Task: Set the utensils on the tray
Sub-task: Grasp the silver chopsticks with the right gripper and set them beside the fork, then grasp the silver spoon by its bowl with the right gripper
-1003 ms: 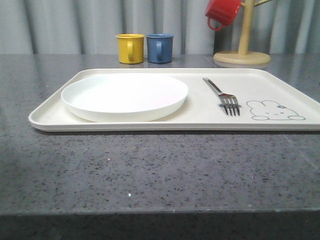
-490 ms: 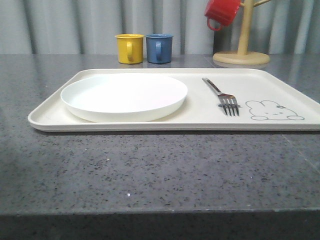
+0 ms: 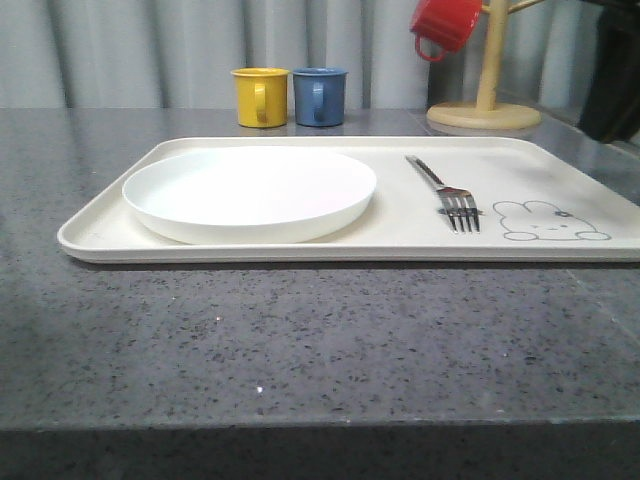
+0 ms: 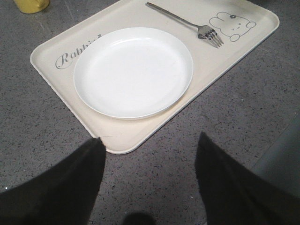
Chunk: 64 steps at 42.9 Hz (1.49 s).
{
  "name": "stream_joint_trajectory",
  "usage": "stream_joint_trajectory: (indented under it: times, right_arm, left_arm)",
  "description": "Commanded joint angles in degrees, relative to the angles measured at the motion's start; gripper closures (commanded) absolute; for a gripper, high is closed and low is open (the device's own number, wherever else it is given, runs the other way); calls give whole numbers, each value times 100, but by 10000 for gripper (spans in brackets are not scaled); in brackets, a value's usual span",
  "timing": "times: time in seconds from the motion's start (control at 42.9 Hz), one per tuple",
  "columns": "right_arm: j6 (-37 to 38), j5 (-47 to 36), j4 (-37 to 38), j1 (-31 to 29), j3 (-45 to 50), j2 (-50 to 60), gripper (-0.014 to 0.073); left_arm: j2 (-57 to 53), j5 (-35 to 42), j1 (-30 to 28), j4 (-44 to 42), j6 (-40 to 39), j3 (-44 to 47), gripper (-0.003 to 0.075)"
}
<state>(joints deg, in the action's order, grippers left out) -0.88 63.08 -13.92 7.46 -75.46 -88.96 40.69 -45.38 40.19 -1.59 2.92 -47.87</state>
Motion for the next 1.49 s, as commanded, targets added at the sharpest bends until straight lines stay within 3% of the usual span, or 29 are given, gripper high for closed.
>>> stream_joint_trajectory:
  times: [0.0,0.28,0.513,0.63,0.84,1.003,1.283,1.47]
  right_arm:
    - [420,-301,-112,171,-181,-42,575]
    - [938,-751,-161,241,-181,-575,540]
    - [921,-671,-152,241,-185,-580,357]
    - [910,-662,147,241,-192,-350,309]
    - [567,-476,1070,143,-192,541,309]
    - [440,-25,1678,-522,-192,980,309]
    - [2,39,1646,-2279,-174,775,314]
    - [-63,-179,1646,-2633,-174,421,314]
  left_arm:
    - [-5,397,48,25,-63,-153,301]
    - [-5,397,48,25,-63,-153,301]
    - [-5,397,48,25,-63,-153,301]
    - [-5,397,48,25,-63,-153,301]
    - [-5,397,48,25,-63,-153,301]
    - [-5,397,48,25,-63,-153,301]
    - [-5,397,48,25,-63,-153,301]
    - [-5,397,48,25,-63,-153,301]
